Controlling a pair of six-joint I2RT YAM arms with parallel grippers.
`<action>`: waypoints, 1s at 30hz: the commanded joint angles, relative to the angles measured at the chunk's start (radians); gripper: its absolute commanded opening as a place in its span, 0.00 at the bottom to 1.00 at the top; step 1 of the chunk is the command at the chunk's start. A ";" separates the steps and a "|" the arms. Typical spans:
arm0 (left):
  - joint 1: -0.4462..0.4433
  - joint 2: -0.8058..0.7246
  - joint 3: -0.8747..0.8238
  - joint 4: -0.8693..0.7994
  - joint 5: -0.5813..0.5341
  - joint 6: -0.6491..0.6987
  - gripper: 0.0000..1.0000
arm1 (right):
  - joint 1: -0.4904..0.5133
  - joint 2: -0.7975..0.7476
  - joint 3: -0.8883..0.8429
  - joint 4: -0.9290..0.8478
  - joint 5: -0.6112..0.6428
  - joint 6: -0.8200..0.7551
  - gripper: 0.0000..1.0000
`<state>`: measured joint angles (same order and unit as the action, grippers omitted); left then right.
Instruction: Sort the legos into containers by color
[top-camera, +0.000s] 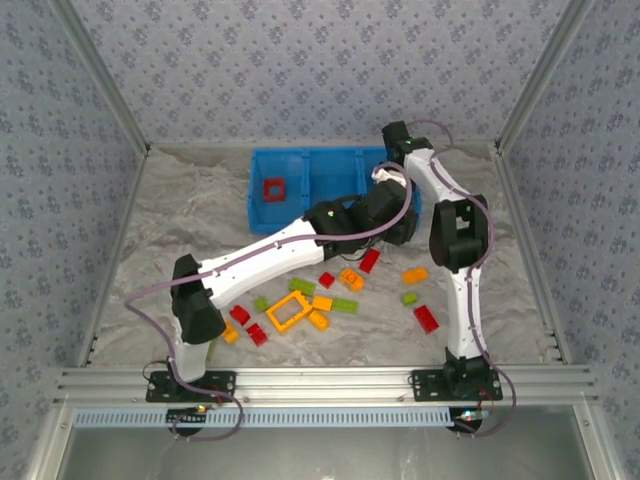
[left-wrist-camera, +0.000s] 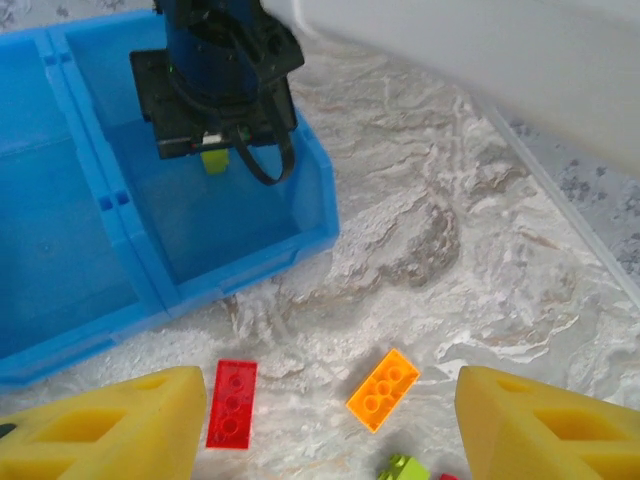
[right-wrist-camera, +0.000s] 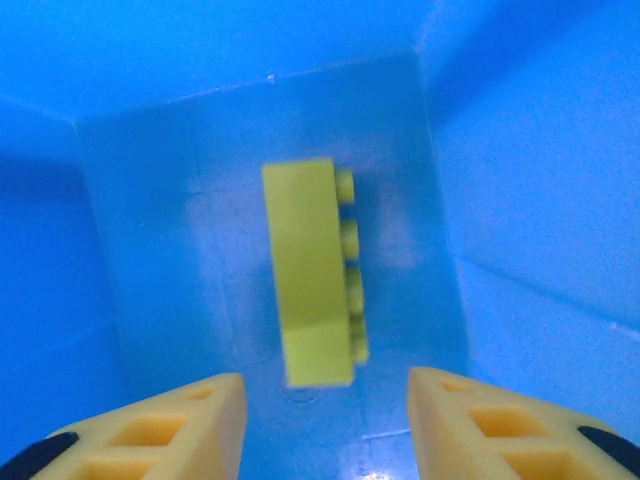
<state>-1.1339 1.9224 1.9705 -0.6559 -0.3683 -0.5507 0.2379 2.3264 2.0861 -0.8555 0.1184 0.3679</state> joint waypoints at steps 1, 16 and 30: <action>0.005 -0.094 -0.078 -0.016 -0.046 -0.045 0.66 | 0.032 -0.062 0.026 -0.034 0.045 -0.017 0.51; 0.047 -0.531 -0.772 -0.158 0.180 -0.001 0.60 | 0.260 -0.885 -0.654 0.247 0.057 0.055 0.46; 0.089 -0.430 -0.984 -0.115 0.306 0.145 0.49 | 1.000 -1.702 -1.463 0.436 0.118 0.265 0.55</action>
<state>-1.0489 1.4727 0.9920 -0.7994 -0.0875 -0.4412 1.1702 0.6796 0.6346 -0.4160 0.1242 0.5404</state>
